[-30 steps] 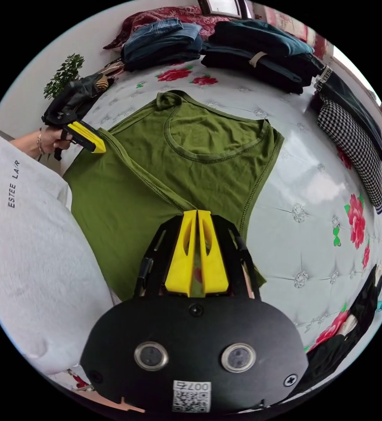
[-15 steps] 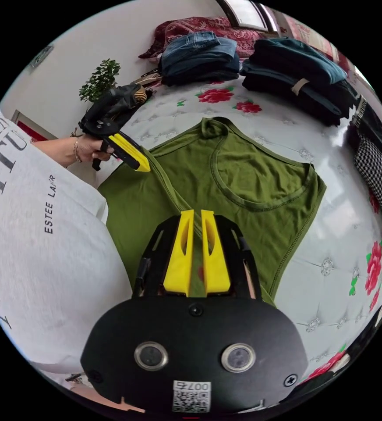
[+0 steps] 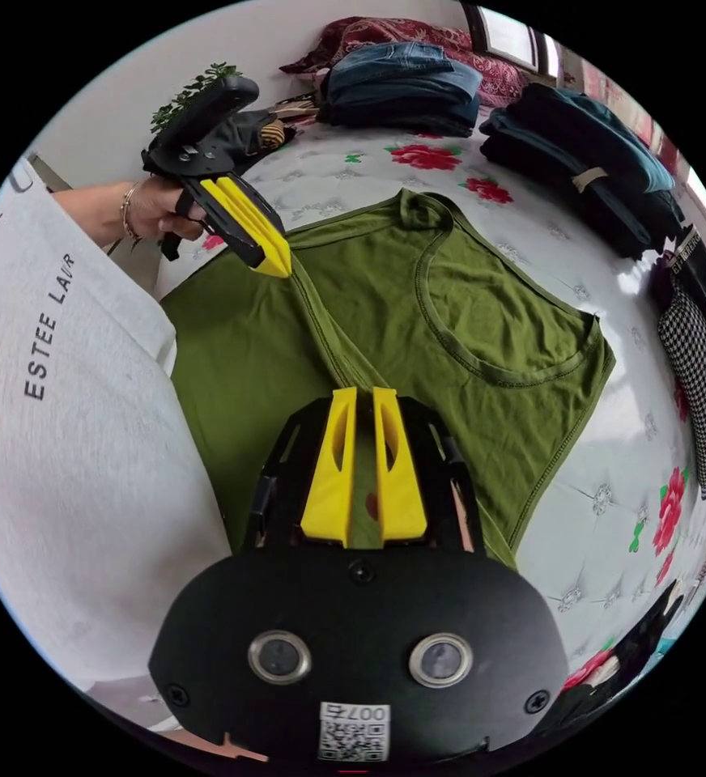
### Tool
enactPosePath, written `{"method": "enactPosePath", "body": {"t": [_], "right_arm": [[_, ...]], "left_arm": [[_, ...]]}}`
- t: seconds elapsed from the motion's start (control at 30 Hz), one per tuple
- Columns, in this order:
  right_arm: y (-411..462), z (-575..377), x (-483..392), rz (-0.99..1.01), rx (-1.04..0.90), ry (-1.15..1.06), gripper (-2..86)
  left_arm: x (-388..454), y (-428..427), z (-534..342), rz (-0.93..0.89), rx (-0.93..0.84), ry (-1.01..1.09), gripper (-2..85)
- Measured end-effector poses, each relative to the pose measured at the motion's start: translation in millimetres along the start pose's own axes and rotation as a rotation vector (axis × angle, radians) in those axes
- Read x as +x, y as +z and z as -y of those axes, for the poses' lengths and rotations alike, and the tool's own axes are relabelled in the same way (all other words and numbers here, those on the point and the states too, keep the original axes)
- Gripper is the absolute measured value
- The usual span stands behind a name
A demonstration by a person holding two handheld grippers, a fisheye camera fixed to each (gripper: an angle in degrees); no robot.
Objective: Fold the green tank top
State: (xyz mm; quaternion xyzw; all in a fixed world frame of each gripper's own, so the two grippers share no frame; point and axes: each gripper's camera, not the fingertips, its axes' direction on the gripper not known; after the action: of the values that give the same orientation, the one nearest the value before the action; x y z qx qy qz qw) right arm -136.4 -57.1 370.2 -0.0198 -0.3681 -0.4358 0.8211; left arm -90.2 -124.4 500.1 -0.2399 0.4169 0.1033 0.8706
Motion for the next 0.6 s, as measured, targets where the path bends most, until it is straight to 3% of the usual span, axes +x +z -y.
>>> {"method": "enactPosePath", "body": {"t": [0.13, 0.47, 0.6], "right_arm": [[3, 0, -6, -0.034, -0.016, -0.032, 0.3], [-15, -2, -11, -0.185, 0.056, -0.014, -0.2], [1, 0, 2, -0.138, -0.022, 0.025, 0.0]], "left_arm": [[-5, 27, 16, -0.020, -0.116, 0.013, 1.1], [16, 10, 8, 0.102, 0.027, 0.022, -0.9], [8, 17, 11, 0.104, 0.003, -0.053, -0.7]]}}
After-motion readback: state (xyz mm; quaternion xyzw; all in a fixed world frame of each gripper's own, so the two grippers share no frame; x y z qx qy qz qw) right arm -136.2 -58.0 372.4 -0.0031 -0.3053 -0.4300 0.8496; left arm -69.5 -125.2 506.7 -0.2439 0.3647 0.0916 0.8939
